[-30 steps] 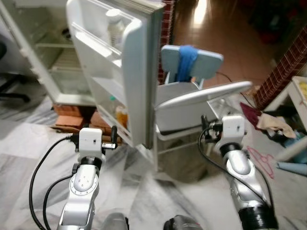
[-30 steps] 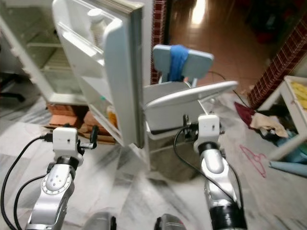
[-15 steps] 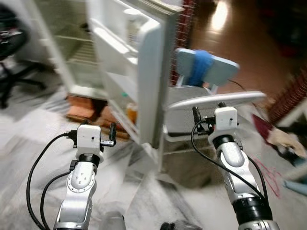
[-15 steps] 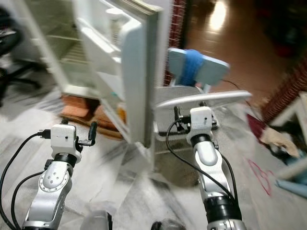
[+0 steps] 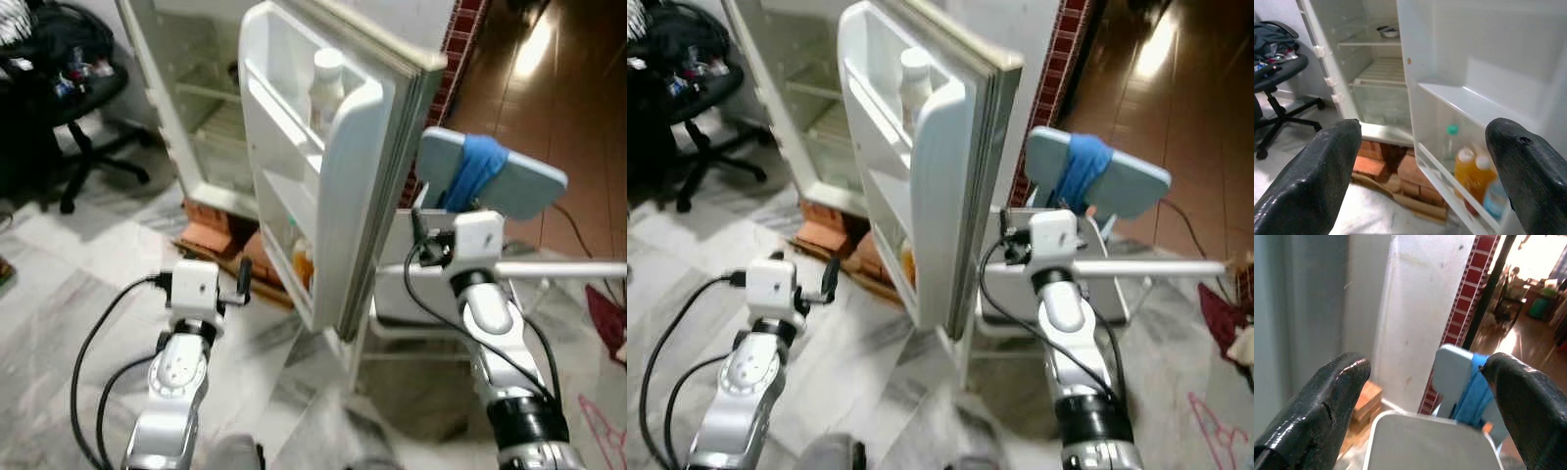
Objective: Restocking fridge
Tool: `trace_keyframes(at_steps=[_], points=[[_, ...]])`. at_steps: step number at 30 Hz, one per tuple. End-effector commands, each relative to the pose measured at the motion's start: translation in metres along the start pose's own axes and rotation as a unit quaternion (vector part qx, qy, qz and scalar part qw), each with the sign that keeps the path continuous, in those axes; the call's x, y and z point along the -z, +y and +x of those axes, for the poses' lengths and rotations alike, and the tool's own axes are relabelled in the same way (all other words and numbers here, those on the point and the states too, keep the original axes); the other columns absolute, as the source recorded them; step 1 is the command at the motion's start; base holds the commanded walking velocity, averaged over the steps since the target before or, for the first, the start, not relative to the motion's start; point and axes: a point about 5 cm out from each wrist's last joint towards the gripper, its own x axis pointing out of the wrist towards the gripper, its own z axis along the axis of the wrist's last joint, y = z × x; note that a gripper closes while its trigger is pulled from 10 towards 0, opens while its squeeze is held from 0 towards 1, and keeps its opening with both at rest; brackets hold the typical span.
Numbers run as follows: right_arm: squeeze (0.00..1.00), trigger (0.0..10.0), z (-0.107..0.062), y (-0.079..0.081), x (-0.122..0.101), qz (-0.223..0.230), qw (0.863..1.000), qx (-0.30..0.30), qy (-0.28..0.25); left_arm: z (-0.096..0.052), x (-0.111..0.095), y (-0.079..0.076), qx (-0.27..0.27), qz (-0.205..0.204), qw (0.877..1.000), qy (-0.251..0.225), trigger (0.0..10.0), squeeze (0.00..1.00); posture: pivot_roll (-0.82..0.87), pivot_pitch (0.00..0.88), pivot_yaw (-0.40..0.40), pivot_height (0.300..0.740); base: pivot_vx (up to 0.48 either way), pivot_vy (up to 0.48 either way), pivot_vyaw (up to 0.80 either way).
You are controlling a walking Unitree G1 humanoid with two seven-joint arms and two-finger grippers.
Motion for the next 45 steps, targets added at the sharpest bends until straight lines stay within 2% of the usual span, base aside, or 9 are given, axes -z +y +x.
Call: trace_keyframes(at_steps=[1, 13, 22, 25, 29, 31, 35, 38, 45], points=[[0.0, 10.0, -0.001, 0.006, -0.002, 0.002, 1.0, -0.009, -0.005, -0.005, 0.008, 0.005, -0.008, 0.001, 1.0, 0.024, 10.0, 0.0, 0.08, 0.063, -0.036, 0.74, 0.0, 0.0, 0.0], [0.0, 10.0, 0.033, 0.006, -0.025, 0.048, 0.998, 0.005, -0.028, -0.041, 0.036, 0.037, -0.04, 0.021, 0.993, 0.113, 10.0, 0.0, 0.11, 0.073, -0.037, 0.74, 0.0, 0.0, 0.0], [0.0, 10.0, 0.07, 0.062, -0.08, 0.129, 0.984, -0.093, -0.083, -0.07, 0.056, 0.052, -0.086, -0.006, 0.983, 0.159, 10.0, 0.0, 0.14, 0.07, -0.056, 0.74, 0.0, 0.0, 0.0], [0.0, 10.0, 0.062, 0.085, -0.095, 0.18, 0.955, -0.211, -0.107, -0.069, 0.055, 0.051, -0.084, -0.004, 0.984, 0.157, 10.0, 0.0, 0.15, 0.07, -0.064, 0.74, 0.0, 0.0, 0.0], [0.0, 10.0, 0.018, 0.112, -0.109, 0.229, 0.858, -0.445, -0.118, -0.068, 0.055, 0.05, -0.083, -0.005, 0.984, 0.16, 10.0, 0.0, 0.14, 0.074, -0.061, 0.74, 0.0, 0.0, 0.0], [0.0, 10.0, 0.008, 0.111, -0.099, 0.237, 0.845, -0.469, -0.096, -0.066, 0.056, 0.048, -0.074, -0.005, 0.984, 0.16, 10.0, 0.0, 0.12, 0.076, -0.055, 0.74, 0.0, 0.0, 0.0], [0.0, 10.0, 0.005, 0.109, -0.076, 0.195, 0.861, -0.465, -0.068, -0.064, 0.056, 0.047, -0.065, -0.003, 0.985, 0.159, 10.0, 0.0, 0.12, 0.077, -0.048, 0.74, 0.0, 0.0, 0.0], [0.0, 10.0, 0.01, 0.093, -0.04, 0.14, 0.912, -0.386, -0.011, -0.059, 0.053, 0.048, -0.065, 0.005, 0.987, 0.15, 10.0, 0.0, 0.12, 0.079, -0.045, 0.74, 0.0, 0.0, 0.0], [0.0, 10.0, 0.006, 0.067, -0.019, 0.122, 0.958, -0.257, 0.027, -0.039, 0.029, 0.042, -0.062, 0.013, 0.994, 0.091, 10.0, 0.0, 0.12, 0.082, -0.055, 0.74, 0.0, 0.0, 0.0]])
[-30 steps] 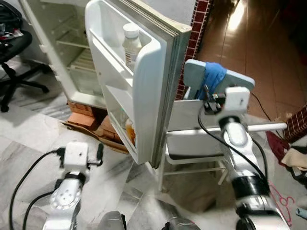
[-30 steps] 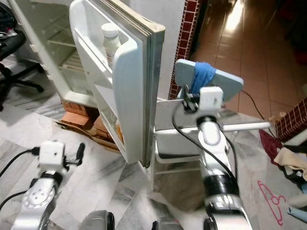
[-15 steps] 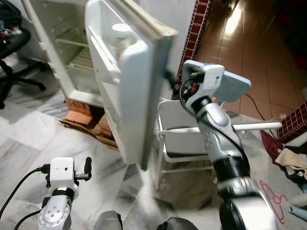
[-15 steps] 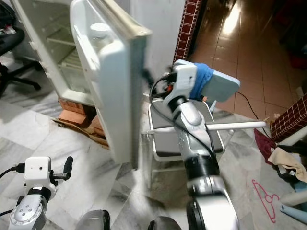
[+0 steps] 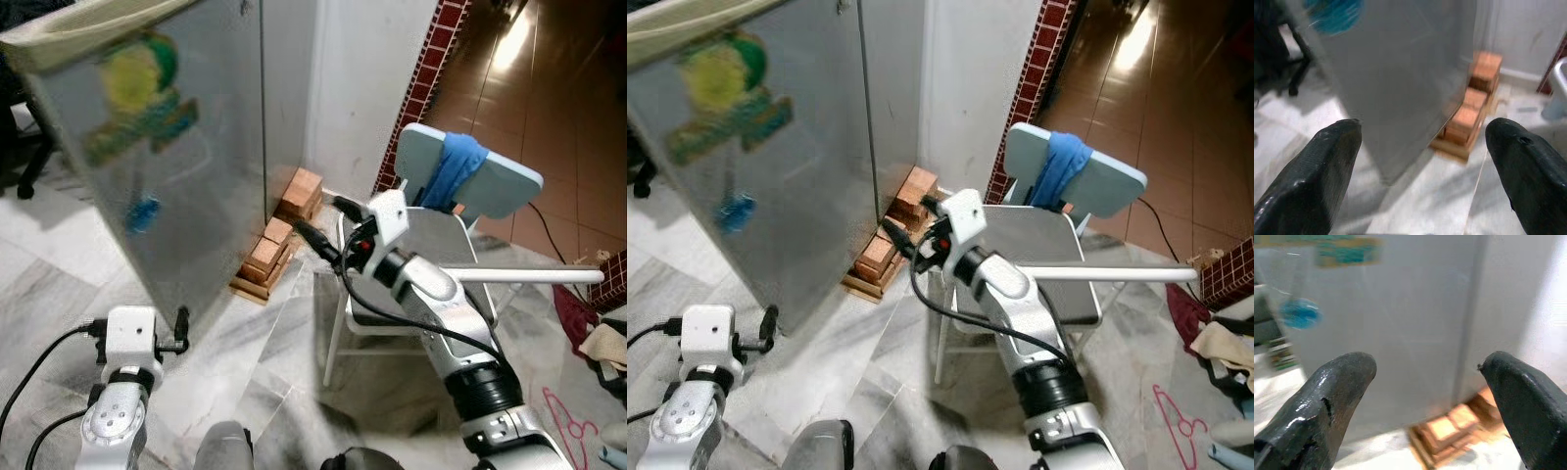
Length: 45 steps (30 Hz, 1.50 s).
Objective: Restocking fridge
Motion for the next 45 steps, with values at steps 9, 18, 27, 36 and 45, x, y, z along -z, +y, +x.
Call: trace_keyframes(at_steps=[9, 18, 27, 36, 45], points=[[0.0, 10.0, -0.022, -0.015, 0.014, 0.015, 0.989, 0.15, -0.003, 0.012, -0.023, -0.026, 0.041, -0.01, 0.998, -0.049, 10.0, 0.0, 0.09, 0.091, -0.044, 0.74, 0.0, 0.449, 0.0], [0.0, 10.0, -0.014, -0.011, 0.006, 0.013, 0.989, 0.149, -0.015, 0.017, -0.027, -0.032, 0.052, -0.012, 0.997, -0.053, 10.0, 0.0, 0.09, 0.104, -0.03, 0.74, 0.0, 0.48, 0.0], [0.0, 10.0, -0.011, -0.015, 0.003, 0.014, 0.988, 0.154, -0.018, 0.019, -0.03, -0.038, 0.068, -0.012, 0.996, -0.059, 10.0, 0.0, 0.08, 0.106, -0.028, 0.74, 0.0, 0.48, -0.49], [0.0, 10.0, -0.02, -0.016, 0.018, 0.035, 0.985, 0.171, 0.0, 0.021, -0.028, -0.044, 0.087, -0.026, 0.995, -0.049, 10.0, 0.0, 0.07, 0.075, -0.019, 0.74, 0.0, 0.48, -0.8], [0.0, 10.0, -0.019, -0.017, 0.02, 0.041, 0.983, 0.176, 0.001, 0.032, -0.042, -0.06, 0.106, -0.047, 0.991, -0.065, 10.0, 0.0, 0.05, 0.054, -0.028, 0.74, 0.0, 0.48, -0.8]])
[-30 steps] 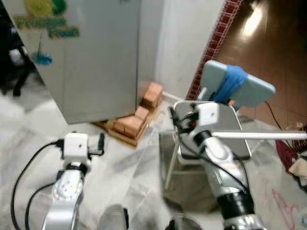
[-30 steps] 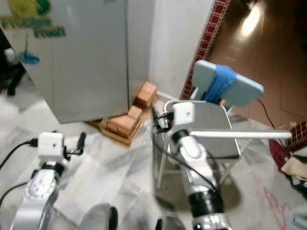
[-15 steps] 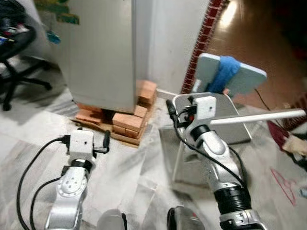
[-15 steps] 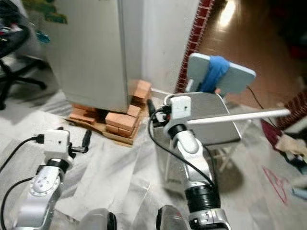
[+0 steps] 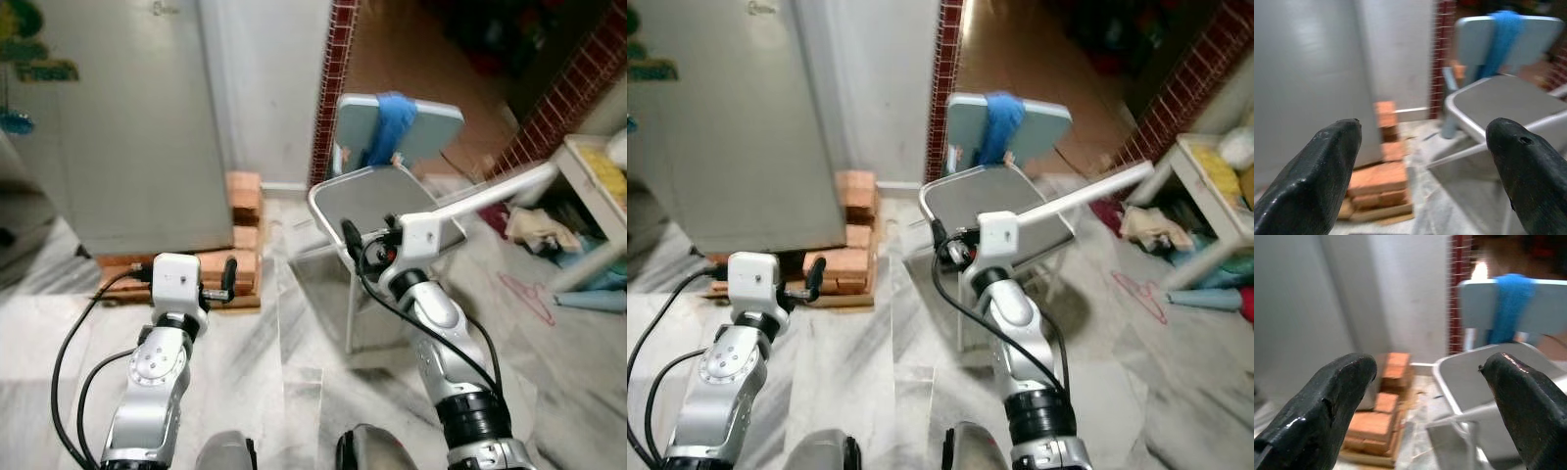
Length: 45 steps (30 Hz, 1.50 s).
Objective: Restocking fridge
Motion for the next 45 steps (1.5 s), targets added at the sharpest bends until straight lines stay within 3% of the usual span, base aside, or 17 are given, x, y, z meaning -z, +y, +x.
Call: trace_keyframes(at_steps=[1, 10, 29, 41, 45], points=[[0.0, 10.0, -0.003, -0.012, 0.001, -0.003, 1.0, 0.021, 0.004, 0.001, 0.004, -0.011, 0.018, -0.003, 1.0, 0.009, 10.0, 0.0, 0.05, 0.054, -0.03, 0.74, 0.0, 0.48, -0.8], [0.0, 10.0, -0.002, -0.012, 0.002, 0.011, 1.0, 0.018, 0.0, 0.001, 0.004, -0.01, 0.02, -0.002, 1.0, 0.01, 10.0, 0.0, 0.06, 0.052, -0.03, 0.74, 0.0, 0.468, -0.8], [0.0, 10.0, -0.004, -0.012, 0.005, 0.014, 1.0, 0.021, 0.004, -0.004, 0.001, -0.018, 0.071, -0.008, 0.997, -0.006, 10.0, 0.0, 0.05, 0.063, -0.031, 0.74, 0.0, -0.047, -0.8], [0.0, 10.0, -0.006, -0.015, 0.006, 0.011, 1.0, 0.024, 0.007, -0.004, 0.0, -0.016, 0.065, -0.022, 0.998, -0.014, 10.0, 0.0, 0.05, 0.063, -0.032, 0.74, 0.0, -0.209, -0.8], [0.0, 10.0, -0.013, -0.024, 0.006, 0.007, 0.999, 0.044, 0.006, -0.006, 0.002, -0.013, 0.061, -0.022, 0.998, -0.01, 10.0, 0.0, 0.05, 0.055, -0.032, 0.74, 0.0, 0.0, -0.8]])
